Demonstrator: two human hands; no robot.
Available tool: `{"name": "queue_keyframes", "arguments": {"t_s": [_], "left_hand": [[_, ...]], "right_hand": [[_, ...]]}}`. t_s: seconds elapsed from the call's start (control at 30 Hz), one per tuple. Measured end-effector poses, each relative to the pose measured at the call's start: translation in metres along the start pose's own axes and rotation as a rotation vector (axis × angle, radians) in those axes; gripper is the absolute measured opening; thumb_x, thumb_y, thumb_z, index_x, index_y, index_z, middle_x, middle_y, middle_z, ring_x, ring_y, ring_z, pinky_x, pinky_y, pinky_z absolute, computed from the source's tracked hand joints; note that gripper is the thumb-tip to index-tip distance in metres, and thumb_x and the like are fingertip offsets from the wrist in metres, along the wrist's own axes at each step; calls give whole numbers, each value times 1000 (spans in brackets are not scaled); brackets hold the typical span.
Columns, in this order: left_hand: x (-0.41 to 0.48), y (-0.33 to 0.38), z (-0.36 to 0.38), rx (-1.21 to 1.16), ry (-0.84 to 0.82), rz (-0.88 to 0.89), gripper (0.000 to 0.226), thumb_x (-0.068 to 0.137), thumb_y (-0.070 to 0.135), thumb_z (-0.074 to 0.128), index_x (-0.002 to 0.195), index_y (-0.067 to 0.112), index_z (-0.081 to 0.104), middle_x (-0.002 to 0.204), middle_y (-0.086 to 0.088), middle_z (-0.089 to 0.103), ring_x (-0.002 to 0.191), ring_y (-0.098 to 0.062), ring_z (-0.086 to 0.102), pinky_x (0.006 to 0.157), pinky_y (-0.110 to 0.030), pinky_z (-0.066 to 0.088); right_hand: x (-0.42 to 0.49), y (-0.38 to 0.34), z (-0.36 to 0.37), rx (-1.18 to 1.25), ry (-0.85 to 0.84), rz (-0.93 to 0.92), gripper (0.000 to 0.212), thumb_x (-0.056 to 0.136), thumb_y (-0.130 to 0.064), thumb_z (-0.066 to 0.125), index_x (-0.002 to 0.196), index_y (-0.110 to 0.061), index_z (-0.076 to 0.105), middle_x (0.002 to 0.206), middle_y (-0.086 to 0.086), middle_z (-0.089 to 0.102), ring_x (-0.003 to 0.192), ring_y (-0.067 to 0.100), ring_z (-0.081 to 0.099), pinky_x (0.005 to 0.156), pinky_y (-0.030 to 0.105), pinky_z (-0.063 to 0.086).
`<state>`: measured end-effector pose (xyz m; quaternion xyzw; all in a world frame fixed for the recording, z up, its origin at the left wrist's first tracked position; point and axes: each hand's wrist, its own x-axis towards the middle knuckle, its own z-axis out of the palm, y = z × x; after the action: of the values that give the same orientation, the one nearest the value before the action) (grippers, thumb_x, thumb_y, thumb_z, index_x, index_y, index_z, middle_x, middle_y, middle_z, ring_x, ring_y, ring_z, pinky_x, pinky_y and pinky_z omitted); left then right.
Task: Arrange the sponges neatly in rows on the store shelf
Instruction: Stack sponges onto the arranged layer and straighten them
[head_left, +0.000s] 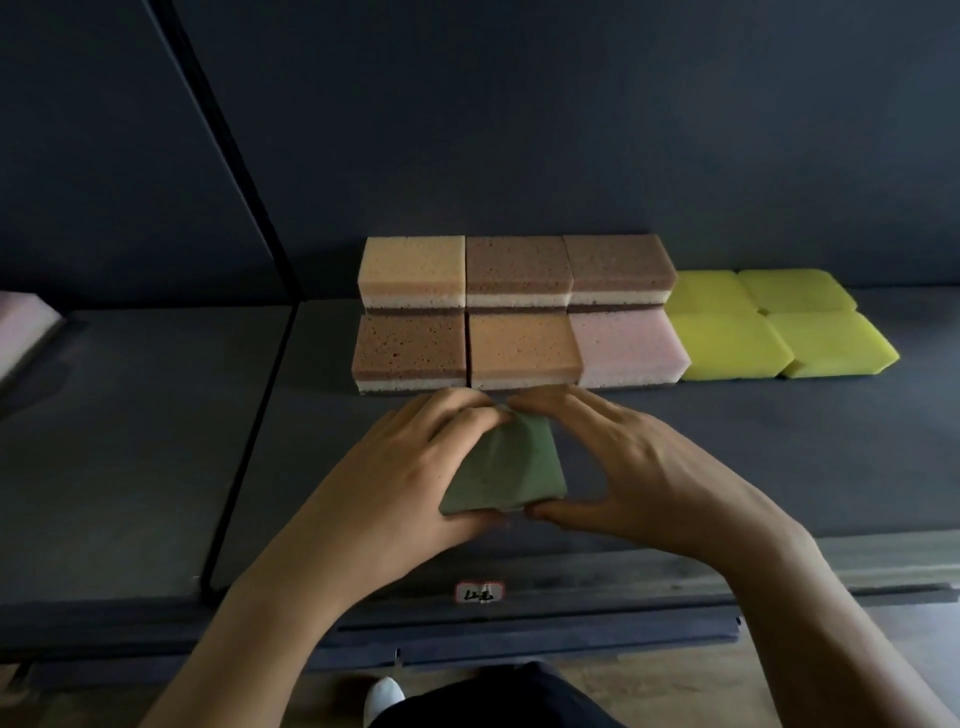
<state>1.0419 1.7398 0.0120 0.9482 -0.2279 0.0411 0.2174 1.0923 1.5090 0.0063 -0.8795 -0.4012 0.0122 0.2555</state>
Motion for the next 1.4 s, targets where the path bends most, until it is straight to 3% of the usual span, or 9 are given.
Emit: {"name": "queue_keyframes", "arguments": {"t_s": [0.17, 0.3, 0.47, 0.6, 0.77, 1.03, 1.23, 1.4], "left_hand": [[17, 14, 10, 43, 51, -12, 67, 76, 49, 64, 136, 24, 49, 141, 10, 41, 125, -11, 43, 103, -29, 38], [27, 20, 17, -32, 66, -27, 69, 73, 47, 66, 137, 25, 49, 139, 14, 40, 126, -7, 44, 99, -26, 41], [41, 33, 24, -5, 127, -31, 67, 72, 43, 67, 133, 20, 53, 135, 9, 46, 123, -10, 47, 96, -26, 43], [50, 39, 26, -14, 166, -27, 66, 71, 42, 68, 131, 21, 53, 132, 9, 47, 121, -10, 46, 95, -25, 40], [53, 37, 21, -30, 157, -1, 64, 72, 41, 68, 131, 20, 54, 131, 9, 48, 119, -11, 49, 94, -25, 45], [62, 25, 13, -119, 130, 82, 65, 75, 47, 63, 132, 17, 55, 132, 4, 50, 121, -17, 52, 94, -40, 53], [68, 16, 12, -148, 128, 92, 66, 74, 44, 64, 133, 16, 54, 135, 5, 48, 124, -14, 49, 97, -39, 51], [78, 19, 12, -176, 156, 86, 72, 78, 50, 62, 141, 19, 47, 143, 7, 42, 132, -10, 42, 102, -34, 47]], "right_hand": [[-14, 21, -11, 25, 73, 12, 75, 78, -51, 72, 141, -21, 43, 139, -11, 49, 119, 8, 55, 90, 27, 49], [-26, 40, -24, 6, 74, 55, 77, 77, -53, 70, 142, -24, 40, 139, -13, 49, 117, 8, 55, 90, 32, 52], [-32, 50, -30, -58, 72, -7, 78, 81, -43, 74, 146, -19, 39, 152, -4, 39, 138, 11, 39, 109, 33, 43], [-29, 49, -30, -149, 114, -33, 71, 80, -39, 78, 141, -18, 47, 153, -1, 40, 143, 13, 34, 114, 33, 36], [-25, 43, -24, -154, 168, 5, 68, 79, -43, 80, 136, -16, 52, 151, -2, 43, 143, 12, 35, 113, 35, 38], [-22, 31, -23, -151, 202, 71, 68, 80, -38, 81, 137, -16, 50, 149, -3, 44, 141, 10, 37, 109, 31, 43], [-17, 34, -22, -176, 189, 75, 63, 85, -33, 77, 141, -19, 50, 151, -1, 42, 142, 15, 35, 103, 41, 49], [-18, 43, -35, -186, 203, 86, 57, 88, -31, 73, 140, -21, 51, 151, 0, 42, 141, 17, 36, 102, 42, 49]]}}
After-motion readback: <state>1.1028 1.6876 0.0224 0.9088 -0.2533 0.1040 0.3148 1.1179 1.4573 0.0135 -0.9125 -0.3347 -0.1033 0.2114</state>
